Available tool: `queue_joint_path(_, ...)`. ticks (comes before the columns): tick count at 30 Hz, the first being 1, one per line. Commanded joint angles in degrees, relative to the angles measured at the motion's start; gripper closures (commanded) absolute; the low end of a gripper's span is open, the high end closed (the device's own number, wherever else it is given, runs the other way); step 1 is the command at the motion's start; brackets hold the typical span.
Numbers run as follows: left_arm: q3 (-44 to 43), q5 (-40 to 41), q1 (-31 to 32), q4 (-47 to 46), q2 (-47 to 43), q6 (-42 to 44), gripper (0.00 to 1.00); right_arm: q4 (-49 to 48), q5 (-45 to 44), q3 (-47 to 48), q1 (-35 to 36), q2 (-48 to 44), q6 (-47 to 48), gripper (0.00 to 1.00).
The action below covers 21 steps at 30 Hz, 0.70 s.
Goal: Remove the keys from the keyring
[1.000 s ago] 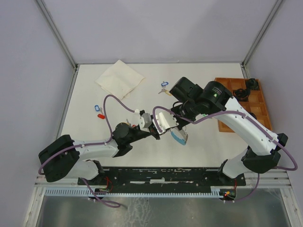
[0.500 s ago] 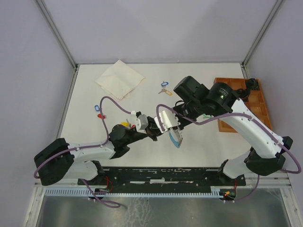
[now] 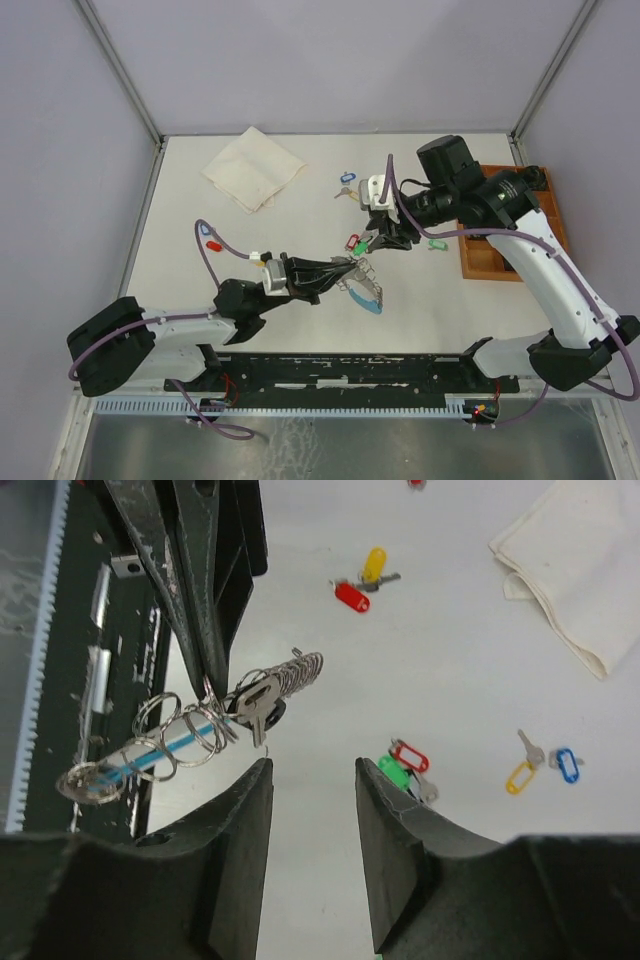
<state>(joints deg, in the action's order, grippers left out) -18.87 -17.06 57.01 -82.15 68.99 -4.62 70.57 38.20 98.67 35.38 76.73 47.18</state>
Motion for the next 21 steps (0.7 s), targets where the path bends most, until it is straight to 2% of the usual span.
queue_joint_path(1, -0.2, -0.7, -0.1, -12.8, -0.3, 2.8, 0.97, -11.6, 14.8, -2.6, -2.1, -0.4, -9.7, 0.55)
queue_joint_path(3, -0.2, -1.3, -0.2, -12.4, -0.9, 3.3, 0.97, -11.1, 17.5, -2.4, -2.3, 0.0, -7.2, 0.55)
queue_joint_path(7, -0.7, -4.7, -2.0, -6.9, -4.2, 2.6, 0.97, -5.4, 18.8, 0.2, -2.7, 1.8, 5.8, 0.55)
queue_joint_path(10, -0.9, -6.2, -3.0, -2.7, -6.5, 2.0, 0.97, 2.8, 22.7, 2.6, -2.9, 4.3, 19.0, 0.58)
queue_joint_path(12, -0.7, -6.5, -3.5, -2.1, -7.3, 1.4, 0.97, 6.2, 24.8, 3.0, -2.9, 5.5, 24.3, 0.6)
queue_joint_path(21, -0.7, -7.3, -4.9, -3.6, -6.3, -0.3, 0.97, 7.3, 26.6, -1.1, -2.6, 2.5, 27.4, 0.61)
